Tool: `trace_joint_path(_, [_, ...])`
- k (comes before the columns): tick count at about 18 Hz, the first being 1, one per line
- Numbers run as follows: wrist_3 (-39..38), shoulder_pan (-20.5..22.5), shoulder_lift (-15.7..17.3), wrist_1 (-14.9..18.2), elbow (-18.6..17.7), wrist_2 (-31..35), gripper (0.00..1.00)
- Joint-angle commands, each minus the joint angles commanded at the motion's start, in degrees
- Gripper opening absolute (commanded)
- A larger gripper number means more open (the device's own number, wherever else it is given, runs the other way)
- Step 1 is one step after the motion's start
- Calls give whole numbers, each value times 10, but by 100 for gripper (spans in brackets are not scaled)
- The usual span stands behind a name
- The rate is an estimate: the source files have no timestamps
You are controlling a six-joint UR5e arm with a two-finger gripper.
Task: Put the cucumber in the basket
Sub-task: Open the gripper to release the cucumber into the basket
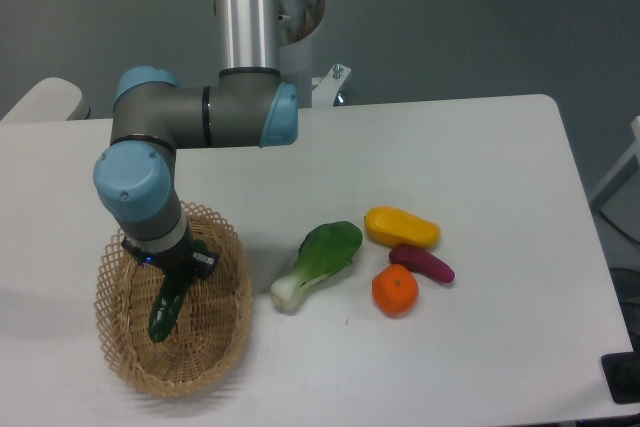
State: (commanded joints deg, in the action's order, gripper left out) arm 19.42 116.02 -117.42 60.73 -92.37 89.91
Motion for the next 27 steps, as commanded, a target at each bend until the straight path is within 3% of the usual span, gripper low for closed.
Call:
trace_joint_path(4, [3, 0, -1, -3, 1, 0, 64])
trace_joint_path(8, [7, 0, 2, -3, 6, 0, 99])
trace_joint_path(18, [45, 15, 19, -1, 85, 11, 100])
trace_joint_path(24, [196, 76, 59, 11, 92, 18, 100])
trace_joint_path(27, [291, 97, 62, 11, 93, 18, 100])
